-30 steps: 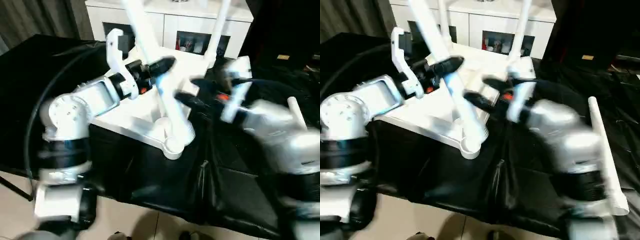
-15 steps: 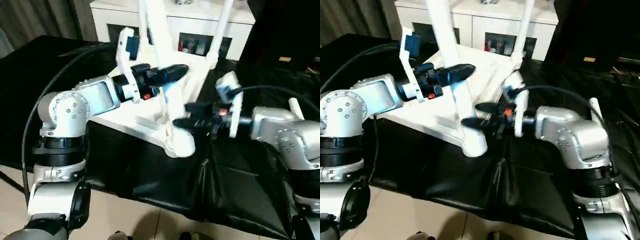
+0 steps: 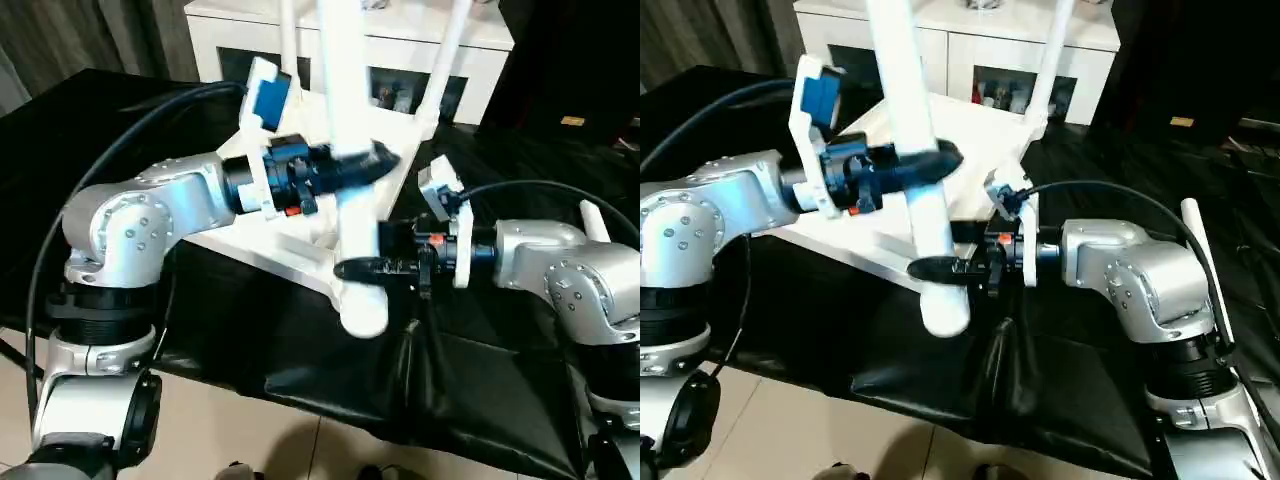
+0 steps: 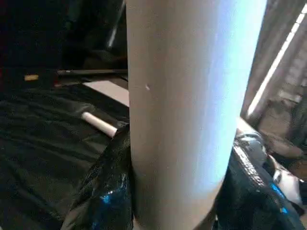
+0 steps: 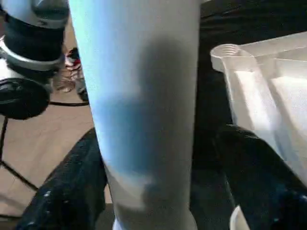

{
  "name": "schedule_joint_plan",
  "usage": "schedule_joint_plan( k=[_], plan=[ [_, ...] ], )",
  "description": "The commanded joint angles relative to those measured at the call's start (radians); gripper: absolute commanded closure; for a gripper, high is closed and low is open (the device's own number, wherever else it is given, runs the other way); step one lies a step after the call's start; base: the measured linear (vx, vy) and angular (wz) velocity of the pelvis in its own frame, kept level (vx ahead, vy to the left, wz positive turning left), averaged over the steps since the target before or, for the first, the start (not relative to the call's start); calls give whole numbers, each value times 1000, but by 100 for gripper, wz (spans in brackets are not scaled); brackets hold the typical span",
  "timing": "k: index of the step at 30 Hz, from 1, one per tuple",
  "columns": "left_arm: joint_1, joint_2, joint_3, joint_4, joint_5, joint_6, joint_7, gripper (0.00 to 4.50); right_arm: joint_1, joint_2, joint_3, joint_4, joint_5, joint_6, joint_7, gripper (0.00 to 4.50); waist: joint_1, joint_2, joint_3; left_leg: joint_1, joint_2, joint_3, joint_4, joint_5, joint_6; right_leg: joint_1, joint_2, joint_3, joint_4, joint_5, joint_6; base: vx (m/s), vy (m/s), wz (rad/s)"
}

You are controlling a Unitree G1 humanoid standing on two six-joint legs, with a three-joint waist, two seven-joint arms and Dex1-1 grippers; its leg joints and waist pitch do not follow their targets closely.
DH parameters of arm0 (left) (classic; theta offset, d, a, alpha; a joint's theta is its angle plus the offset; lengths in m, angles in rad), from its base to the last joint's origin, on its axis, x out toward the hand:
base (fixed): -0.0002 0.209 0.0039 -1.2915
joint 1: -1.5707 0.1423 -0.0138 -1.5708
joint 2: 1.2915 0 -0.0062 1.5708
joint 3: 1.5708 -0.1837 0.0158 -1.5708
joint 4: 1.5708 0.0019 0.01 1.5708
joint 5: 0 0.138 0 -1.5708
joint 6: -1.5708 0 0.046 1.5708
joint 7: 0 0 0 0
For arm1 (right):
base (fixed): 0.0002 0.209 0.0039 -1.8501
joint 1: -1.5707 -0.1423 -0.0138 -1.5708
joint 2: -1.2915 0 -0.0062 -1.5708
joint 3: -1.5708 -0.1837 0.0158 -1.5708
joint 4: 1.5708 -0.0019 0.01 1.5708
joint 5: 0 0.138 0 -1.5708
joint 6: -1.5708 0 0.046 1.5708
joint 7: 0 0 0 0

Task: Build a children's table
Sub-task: Pick table leg

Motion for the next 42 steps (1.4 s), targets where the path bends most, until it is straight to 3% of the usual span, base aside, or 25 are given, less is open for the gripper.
schedule_joint_plan(
  k=[1, 8, 15, 17, 19, 20, 21, 22, 23, 27, 31, 34, 36, 38, 39, 40, 42],
  plan=[
    [-6, 4, -15, -27, -11, -6, -24, 269, 8, -17, 7, -22, 8, 0, -1, 128, 6, -13, -90, -2, 9, 2, -71, -98, 26, 78, -42, 44, -72, -391, -93, 0, 0, 0],
    [-4, 9, -19, -18, 4, -24, -39, 269, 22, -13, 7, -33, 17, -3, 1, 176, 6, -13, -89, -2, 7, 2, -71, -116, 19, 76, -41, 41, -80, -431, -74, 0, 0, 0],
    [-9, -4, -20, 12, 43, -43, 9, 269, 24, 30, 2, -18, -37, -58, -88, 245, 3, -10, -89, -1, 5, 1, -71, -130, 9, 74, -40, 38, -85, -456, -57, 0, 0, 0],
    [-11, -11, -13, 21, 46, -40, 27, 199, 24, 35, 0, -18, -39, -64, -97, 257, 4, -11, -90, 0, 4, 1, -71, -128, 9, 75, -40, 37, -84, -456, -58, 0, 0, 0],
    [-17, -42, 25, 51, 37, -28, 92, 199, 24, 63, -5, -17, -65, -94, -152, 260, 0, -8, -86, -1, 4, 2, -70, -134, 4, 71, -37, 35, -87, -461, -58, 0, 0, 0],
    [-20, -71, 54, 71, 41, -35, 157, 191, 25, 89, -7, -15, -96, -124, -209, 262, 2, -9, -91, 0, 3, 1, -70, -131, 1, 74, -40, 35, -86, -463, -55, 0, 0, 0],
    [-21, -89, 68, 79, 48, -44, 196, 165, 26, 99, -3, -13, -115, -140, -235, 264, 1, -11, -92, -1, 3, 1, -70, -125, 0, 73, -38, 34, -86, -447, -57, 0, 0, 0],
    [-21, -89, 68, 79, 48, -44, 196, 165, 26, 99, -3, -13, -115, -140, -235, 264, 1, -10, -91, -1, 3, 1, -70, -127, 0, 73, -37, 35, -85, -444, -58, 0, 0, 0],
    [-19, -131, 83, 98, 101, -89, 300, 157, 26, 132, 9, -4, -169, -171, -319, 264, 1, -11, -92, 0, 3, 1, -70, -129, 2, 73, -37, 34, -85, -443, -57, 0, 0, 0],
    [-7, -188, 105, 109, 132, -123, 398, 131, 24, 170, 31, 1, -232, -210, -406, 265, 0, -14, -94, -4, 3, -1, -72, -122, 7, 76, -37, 33, -86, -431, -40, 0, 0, 0],
    [15, -256, 119, 97, 167, -169, 500, 106, 19, 213, 56, 13, -299, -230, -510, 265, -2, -14, -95, -6, 4, -1, -72, -110, 10, 76, -37, 34, -83, -390, -51, 0, 0, 0],
    [15, -277, 129, 102, 182, -197, 541, 106, 20, 227, 58, 11, -305, -224, -526, 265, -2, -14, -97, -5, 6, -1, -72, -101, 19, 76, -37, 38, -75, -345, -61, 0, 0, 0],
    [15, -276, 124, 106, 200, -212, 553, 142, 19, 235, 56, 12, -312, -226, -538, 265, -1, -11, -96, -5, 7, -1, -73, -100, 22, 77, -38, 40, -73, -321, -78, 0, 0, 0],
    [15, -268, 118, 109, 211, -217, 555, 142, 17, 238, 53, 14, -315, -226, -545, 265, -2, -12, -97, -6, 8, -1, -74, -97, 23, 78, -38, 41, -70, -306, -84, 0, 0, 0],
    [15, -262, 115, 113, 228, -222, 563, 142, 13, 243, 47, 18, -320, -228, -554, 265, -2, -6, -96, -5, 8, -2, -74, -99, 21, 78, -38, 41, -70, -301, -87, 0, 0, 0],
    [15, -259, 113, 115, 234, -224, 564, 183, 10, 244, 44, 21, -320, -228, -557, 265, -3, -7, -96, -5, 8, -1, -74, -100, 20, 78, -37, 42, -69, -297, -89, 0, 0, 0],
    [15, -250, 111, 121, 252, -231, 571, 185, 2, 248, 34, 30, -321, -228, -566, 265, -4, -8, -95, -4, 7, -1, -75, -112, 19, 78, -38, 42, -71, -303, -92, 0, 0, 0]
  ],
)
